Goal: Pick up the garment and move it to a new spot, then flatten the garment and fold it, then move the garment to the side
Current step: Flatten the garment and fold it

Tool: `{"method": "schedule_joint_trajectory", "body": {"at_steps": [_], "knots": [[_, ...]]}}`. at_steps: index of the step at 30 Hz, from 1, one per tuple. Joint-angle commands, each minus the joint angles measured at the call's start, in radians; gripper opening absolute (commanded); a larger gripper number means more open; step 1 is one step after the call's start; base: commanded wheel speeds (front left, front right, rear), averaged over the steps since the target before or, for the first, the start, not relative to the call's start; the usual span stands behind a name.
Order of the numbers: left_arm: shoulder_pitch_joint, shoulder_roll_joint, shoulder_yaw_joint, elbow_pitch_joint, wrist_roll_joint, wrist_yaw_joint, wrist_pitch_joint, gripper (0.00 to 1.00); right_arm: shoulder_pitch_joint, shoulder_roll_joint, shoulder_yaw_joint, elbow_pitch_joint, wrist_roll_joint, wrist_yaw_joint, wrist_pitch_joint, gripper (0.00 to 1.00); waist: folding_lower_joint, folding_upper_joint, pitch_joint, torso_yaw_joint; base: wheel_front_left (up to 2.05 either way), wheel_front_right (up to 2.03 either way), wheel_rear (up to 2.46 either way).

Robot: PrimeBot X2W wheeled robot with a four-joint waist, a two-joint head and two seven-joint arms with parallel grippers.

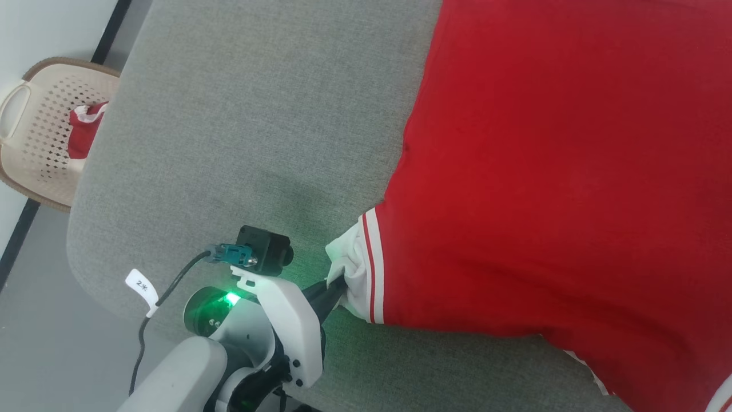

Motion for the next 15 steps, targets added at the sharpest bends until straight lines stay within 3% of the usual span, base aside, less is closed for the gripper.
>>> {"method": "schedule_joint_trajectory", "body": {"at_steps": [1, 8, 15], "knots": [[0.005, 0.002, -0.007, 0.028, -0.006, 0.001, 0.001, 0.00, 0.107, 0.060, 0.037, 0.095, -0.011, 0.000, 0.075, 0.00, 0.0000, -0.0001, 0.004, 0.004, 0.00, 0.00, 0.00], [0.014, 0.020, 0.023, 0.052, -0.014, 0.008, -0.023, 0.00, 0.094, 0.035, 0.107, 0.050, -0.023, 0.000, 0.035, 0.00, 0.0000, -0.0001, -0.030, -0.042, 0.00, 0.00, 0.00], [0.035, 0.075, 0.070, 0.035, -0.013, 0.031, -0.031, 0.00, 0.138, 0.046, 0.249, -0.096, 0.092, 0.000, 0.048, 0.00, 0.0000, -0.0001, -0.099, -0.154, 0.00, 0.00, 0.00]]}}
